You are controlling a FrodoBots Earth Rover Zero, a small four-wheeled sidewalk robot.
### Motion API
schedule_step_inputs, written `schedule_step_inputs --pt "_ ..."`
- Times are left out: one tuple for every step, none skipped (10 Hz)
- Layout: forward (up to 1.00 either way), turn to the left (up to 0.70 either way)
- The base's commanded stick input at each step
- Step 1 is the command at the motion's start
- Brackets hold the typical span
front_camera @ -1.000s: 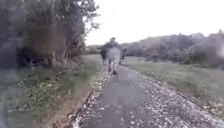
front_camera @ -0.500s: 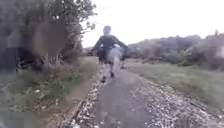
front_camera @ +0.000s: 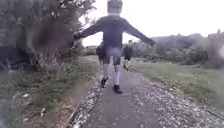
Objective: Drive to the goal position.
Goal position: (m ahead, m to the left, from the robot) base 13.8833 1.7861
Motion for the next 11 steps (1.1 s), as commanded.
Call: schedule_step_inputs --pt "0.0 0.0" --pt "0.0 0.0" --pt "0.0 0.0" --pt "0.0 0.0" --pt "0.0 0.0" --pt "0.05 0.0" --pt "0.2 0.0" --pt "0.58 0.0" --pt "0.7 0.0" --pt "0.7 0.0" --pt "0.7 0.0"
